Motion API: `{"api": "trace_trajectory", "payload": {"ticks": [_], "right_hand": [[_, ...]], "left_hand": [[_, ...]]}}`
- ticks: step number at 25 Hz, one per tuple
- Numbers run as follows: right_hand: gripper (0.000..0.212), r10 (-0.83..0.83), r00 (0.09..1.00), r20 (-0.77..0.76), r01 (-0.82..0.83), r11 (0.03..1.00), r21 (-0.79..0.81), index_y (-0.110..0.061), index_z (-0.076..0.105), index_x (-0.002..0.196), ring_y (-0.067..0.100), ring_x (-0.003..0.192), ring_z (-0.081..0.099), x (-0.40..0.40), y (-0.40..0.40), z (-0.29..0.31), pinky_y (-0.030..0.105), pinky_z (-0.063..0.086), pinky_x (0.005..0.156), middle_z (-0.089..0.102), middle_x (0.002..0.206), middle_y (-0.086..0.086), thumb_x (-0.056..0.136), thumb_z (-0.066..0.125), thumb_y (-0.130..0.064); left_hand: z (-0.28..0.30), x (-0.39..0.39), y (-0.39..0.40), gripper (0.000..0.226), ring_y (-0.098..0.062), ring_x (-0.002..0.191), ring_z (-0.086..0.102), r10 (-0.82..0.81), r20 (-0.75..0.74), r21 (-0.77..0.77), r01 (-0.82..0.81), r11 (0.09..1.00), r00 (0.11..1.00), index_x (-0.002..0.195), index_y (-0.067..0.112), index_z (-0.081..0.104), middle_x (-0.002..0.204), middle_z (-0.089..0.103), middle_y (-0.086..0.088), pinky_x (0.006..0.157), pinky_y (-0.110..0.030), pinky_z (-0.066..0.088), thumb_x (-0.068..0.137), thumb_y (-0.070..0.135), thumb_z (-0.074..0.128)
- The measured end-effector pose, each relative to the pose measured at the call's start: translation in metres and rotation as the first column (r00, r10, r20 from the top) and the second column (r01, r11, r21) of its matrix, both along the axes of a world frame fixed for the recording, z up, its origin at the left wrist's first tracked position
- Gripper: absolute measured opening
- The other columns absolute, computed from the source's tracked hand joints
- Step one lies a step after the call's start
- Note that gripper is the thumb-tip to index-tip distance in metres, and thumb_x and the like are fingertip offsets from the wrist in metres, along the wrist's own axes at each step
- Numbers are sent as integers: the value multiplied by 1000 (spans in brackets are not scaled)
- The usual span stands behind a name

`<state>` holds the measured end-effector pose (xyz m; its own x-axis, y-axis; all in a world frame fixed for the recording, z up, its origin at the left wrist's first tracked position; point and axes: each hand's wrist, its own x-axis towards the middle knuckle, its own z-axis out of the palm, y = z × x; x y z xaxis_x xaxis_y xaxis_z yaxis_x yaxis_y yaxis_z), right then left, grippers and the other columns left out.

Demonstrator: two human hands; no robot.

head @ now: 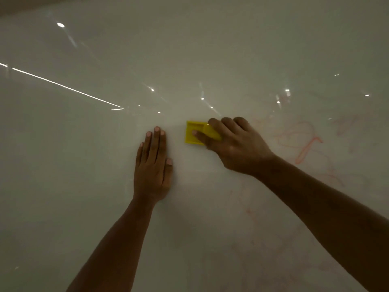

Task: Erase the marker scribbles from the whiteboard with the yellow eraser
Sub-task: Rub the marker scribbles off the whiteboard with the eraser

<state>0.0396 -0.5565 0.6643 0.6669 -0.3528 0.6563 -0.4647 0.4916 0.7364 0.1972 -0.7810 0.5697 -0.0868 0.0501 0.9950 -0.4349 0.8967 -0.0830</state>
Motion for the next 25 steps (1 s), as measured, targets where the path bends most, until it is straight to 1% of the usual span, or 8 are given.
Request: {"api": "trace_trajectory", "payload": {"ticks": [5, 9, 12, 14, 17, 20, 23, 25], "right_hand": [[52, 126, 937, 325, 0, 933, -360, -26, 62, 142, 37, 93, 58, 5, 7, 4, 44, 39, 78, 64, 129, 16, 91, 69, -18], [50, 4, 998, 58, 0, 998, -68, -24, 58, 147, 36, 94, 59, -6, 13, -8, 44, 43, 81, 64, 132, 18, 98, 65, -21], [50, 63, 961, 269, 45, 925, -378, -26, 59, 145, 37, 91, 58, -14, 34, 13, 44, 42, 76, 64, 129, 15, 96, 65, -19], [51, 122, 916, 382, 77, 881, -467, -25, 61, 142, 38, 89, 57, -6, 25, 18, 45, 39, 75, 63, 127, 17, 93, 67, -17], [57, 25, 970, 241, 21, 982, -187, -25, 60, 143, 38, 95, 57, 14, -6, 19, 44, 39, 79, 60, 133, 18, 88, 71, -21], [60, -158, 987, -9, 158, 983, 97, -32, 57, 145, 33, 100, 59, 22, -8, 38, 41, 47, 83, 59, 136, 11, 86, 69, -27], [62, -178, 976, 122, 195, 970, -145, -32, 59, 143, 32, 98, 61, 23, 0, 53, 40, 45, 82, 62, 135, 9, 82, 64, -24], [60, -113, 988, 104, 126, 983, -133, -27, 58, 143, 34, 98, 58, 23, -12, 37, 43, 42, 82, 61, 134, 14, 83, 61, -24]], "left_hand": [[18, -1, 7, 70, -30, 166, 16, 19, 56, -61, -15, 998, 998, 169, 2, 22, 178, 18, -13, 133, -48, 19, 106, 31, 32], [35, -16, 22, 68, -28, 165, 17, -2, 18, -55, 3, 998, 1000, 168, 1, 25, 177, 20, -14, 134, -45, 17, 107, 31, 31], [35, -19, 25, 69, -25, 166, 16, -24, 9, -27, 24, 999, 1000, 168, 2, 23, 178, 18, -11, 134, -42, 14, 107, 32, 32], [35, -18, 25, 70, -25, 166, 17, -28, 3, -26, 29, 999, 1000, 168, 1, 23, 178, 19, -12, 134, -41, 14, 107, 33, 32], [36, -19, 26, 73, -27, 166, 17, -51, -11, -10, 50, 999, 999, 168, -1, 23, 177, 18, -15, 134, -42, 16, 106, 36, 34], [34, -19, 23, 76, -30, 166, 15, -92, -10, 14, 93, 996, 996, 168, -2, 20, 178, 15, -18, 134, -45, 17, 105, 38, 35], [33, -18, 23, 78, -29, 166, 14, -92, -5, 28, 92, 995, 996, 168, -2, 19, 178, 14, -16, 134, -43, 15, 104, 39, 35], [33, -18, 24, 76, -29, 166, 16, -85, -17, 15, 86, 996, 996, 168, -2, 22, 178, 16, -17, 134, -42, 15, 104, 39, 35]]}}
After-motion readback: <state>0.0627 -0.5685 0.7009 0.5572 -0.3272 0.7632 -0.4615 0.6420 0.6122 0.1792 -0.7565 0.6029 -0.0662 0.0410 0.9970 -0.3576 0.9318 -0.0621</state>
